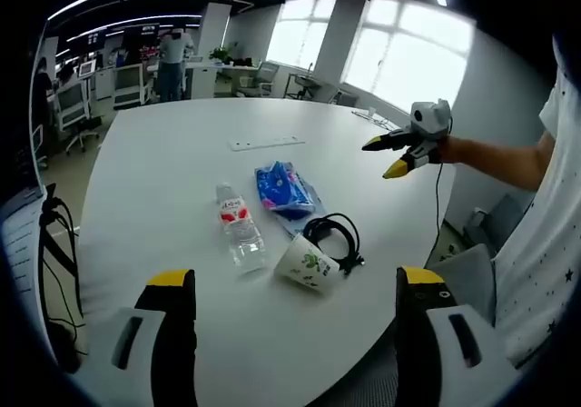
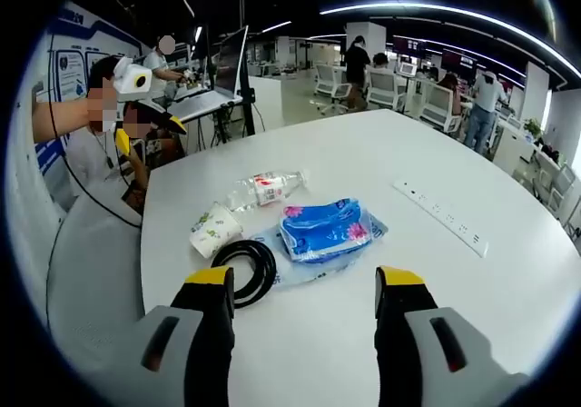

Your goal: Arrange the tabletop items into an orderly group along one side of the table until the central work area is clear of visible clutter.

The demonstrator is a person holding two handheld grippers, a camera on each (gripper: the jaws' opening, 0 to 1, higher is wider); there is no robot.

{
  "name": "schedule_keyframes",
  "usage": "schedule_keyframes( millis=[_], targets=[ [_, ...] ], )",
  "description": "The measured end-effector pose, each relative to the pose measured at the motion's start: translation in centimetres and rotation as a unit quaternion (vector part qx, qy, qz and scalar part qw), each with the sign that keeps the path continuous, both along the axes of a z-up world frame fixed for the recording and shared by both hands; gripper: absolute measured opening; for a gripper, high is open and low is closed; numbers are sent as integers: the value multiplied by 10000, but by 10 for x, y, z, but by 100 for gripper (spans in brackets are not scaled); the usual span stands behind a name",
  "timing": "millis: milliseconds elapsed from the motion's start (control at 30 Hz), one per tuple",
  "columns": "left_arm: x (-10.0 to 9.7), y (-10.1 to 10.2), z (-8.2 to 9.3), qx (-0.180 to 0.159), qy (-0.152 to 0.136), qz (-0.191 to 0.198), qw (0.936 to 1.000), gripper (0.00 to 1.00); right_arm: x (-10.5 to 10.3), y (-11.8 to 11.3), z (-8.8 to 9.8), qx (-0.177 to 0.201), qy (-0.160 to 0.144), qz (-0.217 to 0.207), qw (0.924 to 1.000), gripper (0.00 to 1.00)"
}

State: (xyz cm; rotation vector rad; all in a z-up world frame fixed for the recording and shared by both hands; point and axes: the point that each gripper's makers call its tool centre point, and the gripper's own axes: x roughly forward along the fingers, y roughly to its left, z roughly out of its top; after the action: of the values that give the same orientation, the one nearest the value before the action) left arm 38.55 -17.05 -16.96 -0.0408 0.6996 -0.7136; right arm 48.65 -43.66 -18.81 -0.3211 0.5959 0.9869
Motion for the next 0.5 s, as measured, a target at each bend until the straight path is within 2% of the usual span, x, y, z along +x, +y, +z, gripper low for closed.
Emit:
schedule_keyframes(
  millis=[500],
  targets=[
    [9,2,-10,-56,101,67,9999,94,35,18,-16,10,54,139,9999,60]
  ],
)
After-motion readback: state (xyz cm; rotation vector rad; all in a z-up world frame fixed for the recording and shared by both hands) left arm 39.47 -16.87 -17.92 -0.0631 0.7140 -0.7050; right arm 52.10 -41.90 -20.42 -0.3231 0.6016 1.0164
